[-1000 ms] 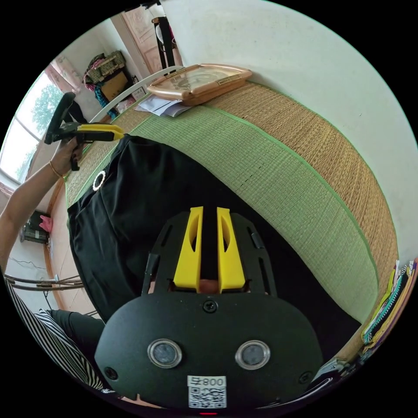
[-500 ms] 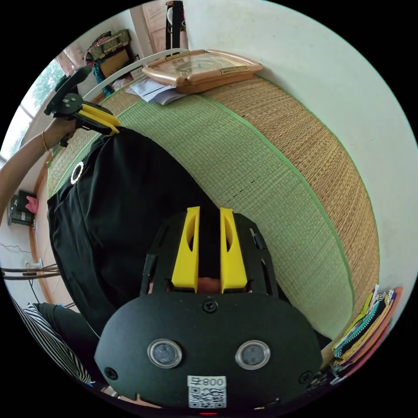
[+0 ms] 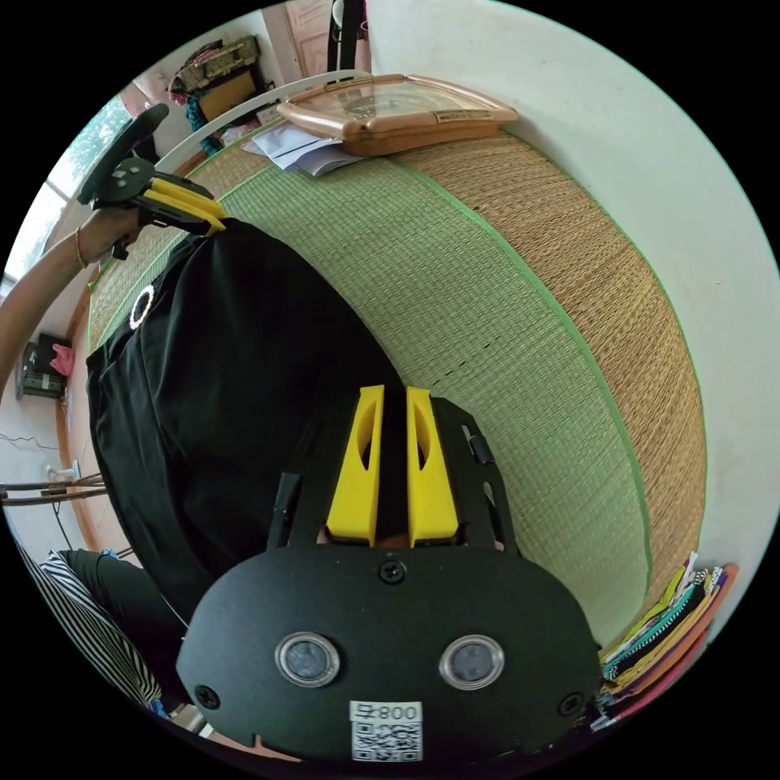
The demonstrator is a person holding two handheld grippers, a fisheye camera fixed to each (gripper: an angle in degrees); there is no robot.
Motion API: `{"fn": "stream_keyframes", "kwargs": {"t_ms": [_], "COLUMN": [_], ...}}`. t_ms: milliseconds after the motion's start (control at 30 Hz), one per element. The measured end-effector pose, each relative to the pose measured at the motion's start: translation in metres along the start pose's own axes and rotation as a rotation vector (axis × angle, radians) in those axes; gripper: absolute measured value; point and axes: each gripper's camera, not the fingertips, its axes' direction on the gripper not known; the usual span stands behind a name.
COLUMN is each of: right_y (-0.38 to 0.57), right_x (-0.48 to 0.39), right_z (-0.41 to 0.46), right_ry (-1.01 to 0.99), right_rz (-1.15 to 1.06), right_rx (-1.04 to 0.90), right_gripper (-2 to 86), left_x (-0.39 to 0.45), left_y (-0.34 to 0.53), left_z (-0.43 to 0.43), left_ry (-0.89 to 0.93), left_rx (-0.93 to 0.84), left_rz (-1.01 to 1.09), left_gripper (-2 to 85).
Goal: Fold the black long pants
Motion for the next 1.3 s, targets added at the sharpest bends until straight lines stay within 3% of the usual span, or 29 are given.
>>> {"fn": "stream_keyframes", "kwargs": {"t_ms": [233,667,1300], "right_y": [0.023,0.085,0.231], "right_x": [0.005,-0.013,-0.181], "right_z": [-0.016,-0.099,-0.216], "right_ry": [-0.054,-0.065,-0.029], "right_rz": [0.043,0.113,0.090], "right_rx": [-0.026,0.060,0.121], "right_gripper": [1.3,0.6,0.6], "left_x": [0.015,0.061,0.163], "left_y": [0.018,0.079,0.245], "left_z": [-0.022,-0.082,-0.112], "left_ry": [-0.052,-0.129,-0.147], "left_rx": [-0.009,0.041,0.119], "left_rz": [-0.107,-0.081,0.064], "left_gripper": [1.4,0.7,0.5]}}
